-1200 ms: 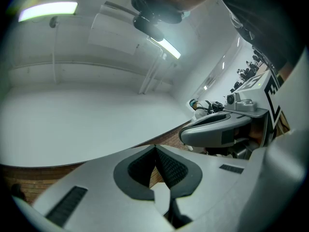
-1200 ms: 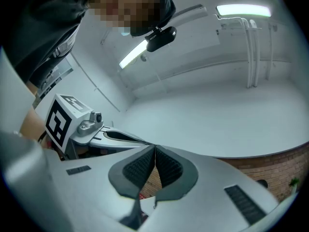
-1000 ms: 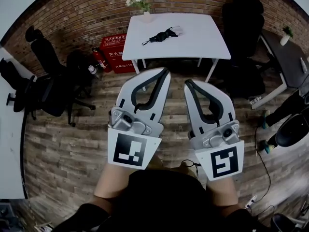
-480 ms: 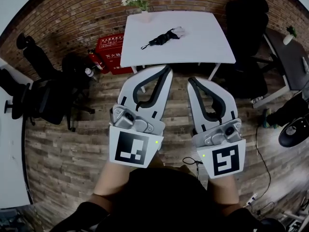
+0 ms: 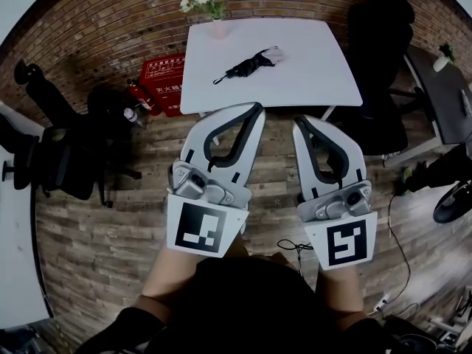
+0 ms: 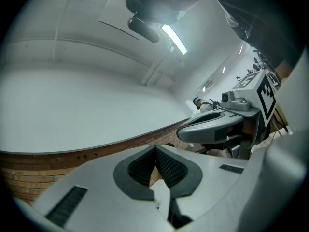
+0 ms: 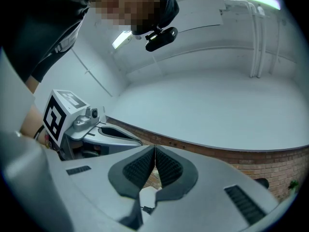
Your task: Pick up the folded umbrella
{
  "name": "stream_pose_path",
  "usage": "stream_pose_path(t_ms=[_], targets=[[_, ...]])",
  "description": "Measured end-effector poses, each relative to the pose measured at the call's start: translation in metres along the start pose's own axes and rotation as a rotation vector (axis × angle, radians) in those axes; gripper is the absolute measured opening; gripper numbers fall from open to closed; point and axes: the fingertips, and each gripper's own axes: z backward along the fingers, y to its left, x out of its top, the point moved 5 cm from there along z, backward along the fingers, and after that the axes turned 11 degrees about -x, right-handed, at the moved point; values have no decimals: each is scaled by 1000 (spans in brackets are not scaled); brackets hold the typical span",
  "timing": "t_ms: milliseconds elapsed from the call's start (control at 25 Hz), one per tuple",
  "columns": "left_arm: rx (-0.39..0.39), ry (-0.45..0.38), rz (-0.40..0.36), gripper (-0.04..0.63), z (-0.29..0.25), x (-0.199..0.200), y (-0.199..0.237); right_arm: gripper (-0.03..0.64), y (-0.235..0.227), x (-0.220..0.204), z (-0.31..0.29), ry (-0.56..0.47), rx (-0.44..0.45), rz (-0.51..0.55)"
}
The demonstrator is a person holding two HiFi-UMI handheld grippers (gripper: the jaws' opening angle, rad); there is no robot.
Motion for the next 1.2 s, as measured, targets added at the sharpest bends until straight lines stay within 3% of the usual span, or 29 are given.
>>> stream_pose_path(t_ms=[320,800,1200], targets=[[-31,-46,-18,12,-28,-17,38,31,-10,-18,-45,22,-29,10],[-45,-17,16,12,-56,-53,85,31,-17,-40,-101,44,-43,13],[-60,-62,9,12,-70,-74,113,31,-21,-55,-133,63,-66,-15]])
